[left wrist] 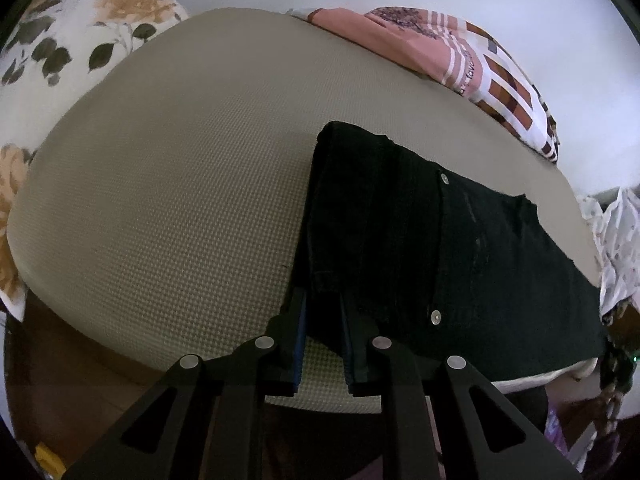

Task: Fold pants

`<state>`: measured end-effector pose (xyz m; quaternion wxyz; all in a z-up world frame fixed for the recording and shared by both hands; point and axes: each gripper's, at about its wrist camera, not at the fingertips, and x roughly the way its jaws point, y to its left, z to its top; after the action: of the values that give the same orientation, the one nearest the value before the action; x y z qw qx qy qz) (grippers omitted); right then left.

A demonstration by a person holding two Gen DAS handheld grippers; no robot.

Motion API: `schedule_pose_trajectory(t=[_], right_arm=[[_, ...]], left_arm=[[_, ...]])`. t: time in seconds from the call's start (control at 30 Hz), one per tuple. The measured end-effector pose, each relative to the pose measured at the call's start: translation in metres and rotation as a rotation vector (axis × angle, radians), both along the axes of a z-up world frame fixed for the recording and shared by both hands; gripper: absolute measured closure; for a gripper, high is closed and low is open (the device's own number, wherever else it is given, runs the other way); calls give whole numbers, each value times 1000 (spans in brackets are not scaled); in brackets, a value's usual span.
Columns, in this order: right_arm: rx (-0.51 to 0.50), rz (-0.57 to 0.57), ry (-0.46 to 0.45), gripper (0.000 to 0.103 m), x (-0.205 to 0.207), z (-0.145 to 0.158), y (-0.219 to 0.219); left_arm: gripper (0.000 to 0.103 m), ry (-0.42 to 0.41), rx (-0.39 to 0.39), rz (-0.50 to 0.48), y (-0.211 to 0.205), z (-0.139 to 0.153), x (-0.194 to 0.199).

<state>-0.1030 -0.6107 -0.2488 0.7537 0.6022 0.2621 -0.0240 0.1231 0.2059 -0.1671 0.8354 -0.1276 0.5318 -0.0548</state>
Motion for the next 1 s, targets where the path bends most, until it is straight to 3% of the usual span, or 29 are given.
schedule_pose_trajectory(t=[0.13,0.23,0.37,0.63,0.7,0.77,0.83,0.9,0.93,1.0], right_arm=[[-38,3,19,98,-2,-1,-5],[48,7,10,97,-6,-25,-9],[93,7,-23,92,-10,-30,-12],[-149,41,74,99,5,6,-7],[-145,42,95,100,5,-1,-10],[-103,32,85,103,1,-12,-15],[-102,-26,89,91,-6,-8,-21],[-143,-121,110,78,-16,8,-29],[-191,-151,117,78,-17,22,-30],[-311,-91,73,78,-1,61,-18]], left_arm=[[85,5,-13,14,1,-3,-1],[83,8,-18,20,2,-3,-1],[82,3,-10,16,1,-3,0],[82,-42,17,24,-2,-3,-5],[82,-50,27,12,-4,-3,-5],[77,-58,40,4,-5,-2,-6],[66,-54,20,21,-1,-3,-6],[39,-43,-20,46,5,-4,-5],[38,-44,-34,67,8,-3,-6],[38,-73,-28,102,12,4,-9]])
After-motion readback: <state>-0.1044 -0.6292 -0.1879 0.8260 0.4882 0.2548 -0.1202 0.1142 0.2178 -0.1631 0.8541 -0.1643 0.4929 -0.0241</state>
